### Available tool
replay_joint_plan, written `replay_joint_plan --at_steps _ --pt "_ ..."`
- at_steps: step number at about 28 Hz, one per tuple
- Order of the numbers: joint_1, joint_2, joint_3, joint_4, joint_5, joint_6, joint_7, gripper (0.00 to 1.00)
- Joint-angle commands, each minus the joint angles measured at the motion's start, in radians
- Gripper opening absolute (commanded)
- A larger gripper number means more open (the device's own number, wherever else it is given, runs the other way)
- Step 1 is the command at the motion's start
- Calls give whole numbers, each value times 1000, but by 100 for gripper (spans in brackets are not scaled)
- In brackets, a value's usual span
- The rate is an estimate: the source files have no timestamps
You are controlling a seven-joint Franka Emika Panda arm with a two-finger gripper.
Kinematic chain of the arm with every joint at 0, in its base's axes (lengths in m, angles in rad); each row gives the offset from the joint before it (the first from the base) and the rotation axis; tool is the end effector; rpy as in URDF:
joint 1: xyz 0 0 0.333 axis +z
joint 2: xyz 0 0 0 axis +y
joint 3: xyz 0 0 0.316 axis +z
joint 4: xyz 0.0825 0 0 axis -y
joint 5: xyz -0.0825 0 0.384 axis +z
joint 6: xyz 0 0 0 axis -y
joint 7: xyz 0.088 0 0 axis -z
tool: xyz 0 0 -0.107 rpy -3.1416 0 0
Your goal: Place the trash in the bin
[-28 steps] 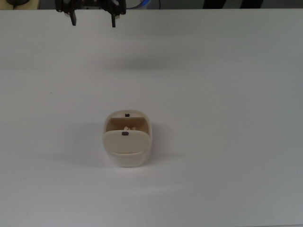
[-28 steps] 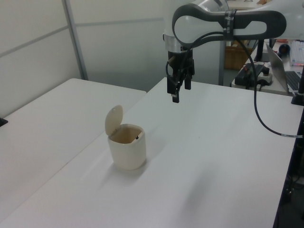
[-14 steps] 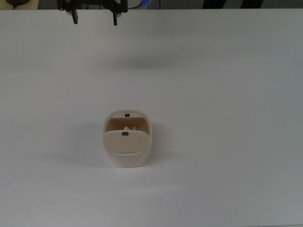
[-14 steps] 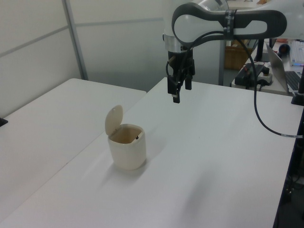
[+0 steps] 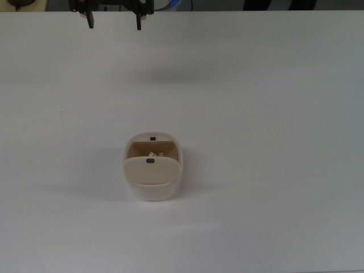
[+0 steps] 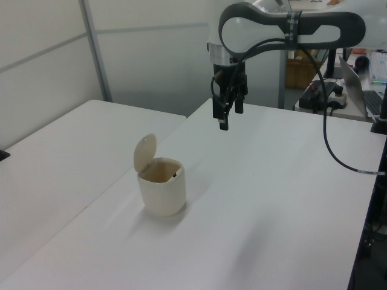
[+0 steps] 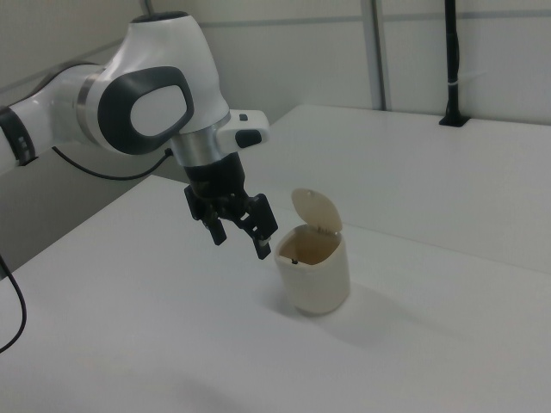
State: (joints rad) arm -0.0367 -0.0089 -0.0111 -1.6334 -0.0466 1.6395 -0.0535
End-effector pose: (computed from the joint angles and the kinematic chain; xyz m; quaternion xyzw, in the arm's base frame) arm 0.5563 -0.0313 0.6059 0.9997 0.0043 0.0063 0.0236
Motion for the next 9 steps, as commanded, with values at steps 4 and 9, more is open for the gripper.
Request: replay_joint_plan --at_steps 4,9 --pt "9 -6 -10 6 16 -1 15 100" --pt "6 -6 -10 6 16 -1 15 100"
